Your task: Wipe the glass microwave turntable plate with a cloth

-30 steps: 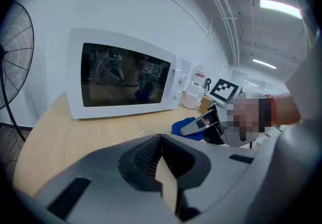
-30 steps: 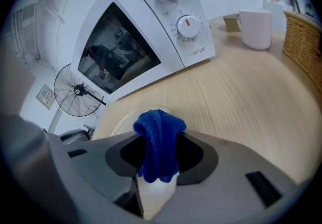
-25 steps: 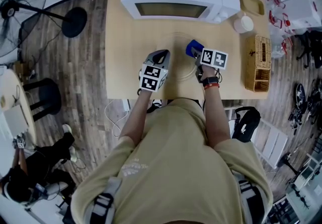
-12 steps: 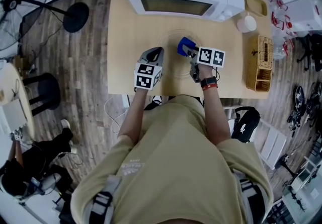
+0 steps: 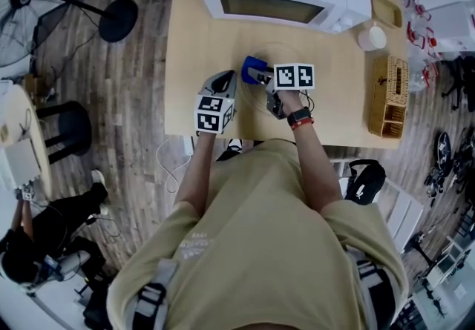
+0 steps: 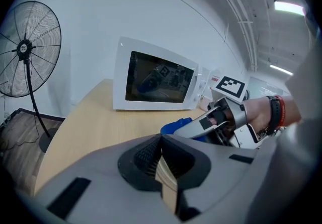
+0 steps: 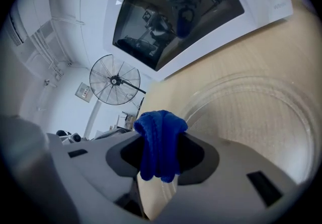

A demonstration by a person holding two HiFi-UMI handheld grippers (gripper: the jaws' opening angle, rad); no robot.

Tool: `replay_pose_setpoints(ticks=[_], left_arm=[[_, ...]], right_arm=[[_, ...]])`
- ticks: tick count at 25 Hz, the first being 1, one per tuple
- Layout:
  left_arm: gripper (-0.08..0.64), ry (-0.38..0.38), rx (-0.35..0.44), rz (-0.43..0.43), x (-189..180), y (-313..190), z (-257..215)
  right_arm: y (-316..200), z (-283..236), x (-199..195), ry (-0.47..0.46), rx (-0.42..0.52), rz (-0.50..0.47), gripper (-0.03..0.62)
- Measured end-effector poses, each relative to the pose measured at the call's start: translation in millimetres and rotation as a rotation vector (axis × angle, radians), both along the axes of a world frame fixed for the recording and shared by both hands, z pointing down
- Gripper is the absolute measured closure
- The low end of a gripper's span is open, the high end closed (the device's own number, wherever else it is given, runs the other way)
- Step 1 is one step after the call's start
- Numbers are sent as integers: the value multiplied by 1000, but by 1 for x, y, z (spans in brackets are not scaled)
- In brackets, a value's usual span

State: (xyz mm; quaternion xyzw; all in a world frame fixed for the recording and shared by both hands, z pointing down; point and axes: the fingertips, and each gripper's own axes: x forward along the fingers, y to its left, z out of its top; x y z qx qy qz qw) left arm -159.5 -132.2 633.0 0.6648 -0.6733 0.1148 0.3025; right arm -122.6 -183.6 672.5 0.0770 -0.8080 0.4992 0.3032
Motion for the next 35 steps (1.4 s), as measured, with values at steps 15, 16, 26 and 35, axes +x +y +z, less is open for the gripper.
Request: replay_pose_setpoints(ticks=[15, 16, 26, 35], left_arm=[[541, 11, -24, -20, -11, 10, 9], [541, 10, -24, -18, -11, 9, 10], [541, 4, -32, 0, -5, 5, 11], [541, 4, -42, 11, 3, 4, 14]], right_arm=[[10, 27, -14, 83, -59, -41, 453], [10, 27, -14, 89, -50, -45, 454], [5, 29, -9, 124, 2, -58, 460], [-6, 29, 12, 135, -28, -21, 460]])
